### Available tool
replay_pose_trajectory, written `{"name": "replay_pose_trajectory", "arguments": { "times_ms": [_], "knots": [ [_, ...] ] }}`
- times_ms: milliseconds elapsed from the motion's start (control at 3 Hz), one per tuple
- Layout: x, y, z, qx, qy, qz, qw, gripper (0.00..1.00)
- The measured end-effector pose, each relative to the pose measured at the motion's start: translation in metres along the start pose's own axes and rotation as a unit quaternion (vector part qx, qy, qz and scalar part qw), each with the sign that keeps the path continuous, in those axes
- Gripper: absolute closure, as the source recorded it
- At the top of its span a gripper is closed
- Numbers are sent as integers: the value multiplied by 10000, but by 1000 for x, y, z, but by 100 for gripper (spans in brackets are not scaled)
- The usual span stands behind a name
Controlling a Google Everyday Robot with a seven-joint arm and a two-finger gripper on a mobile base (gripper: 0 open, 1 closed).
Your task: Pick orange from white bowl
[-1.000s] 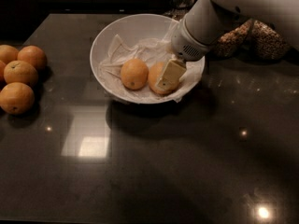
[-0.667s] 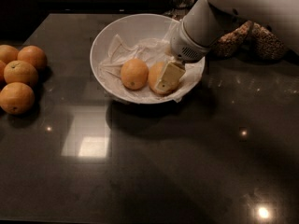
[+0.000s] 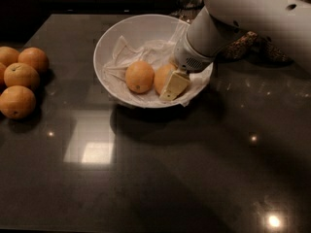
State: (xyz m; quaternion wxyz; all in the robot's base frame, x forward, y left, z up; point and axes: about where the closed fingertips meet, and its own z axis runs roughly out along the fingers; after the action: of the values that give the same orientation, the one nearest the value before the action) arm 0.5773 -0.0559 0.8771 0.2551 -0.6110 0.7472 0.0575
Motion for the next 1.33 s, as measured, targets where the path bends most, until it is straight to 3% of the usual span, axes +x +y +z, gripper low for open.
{"name": "replay_pose_trajectory", "arguments": {
  "times_ms": [333, 667, 1333],
  "knots": [
    [1, 0, 5, -30, 10, -21, 10000, 28],
    [3, 0, 14, -100, 45, -32, 9999, 35],
    [4, -1, 17, -121, 47, -37, 9999, 77]
  ]
}}
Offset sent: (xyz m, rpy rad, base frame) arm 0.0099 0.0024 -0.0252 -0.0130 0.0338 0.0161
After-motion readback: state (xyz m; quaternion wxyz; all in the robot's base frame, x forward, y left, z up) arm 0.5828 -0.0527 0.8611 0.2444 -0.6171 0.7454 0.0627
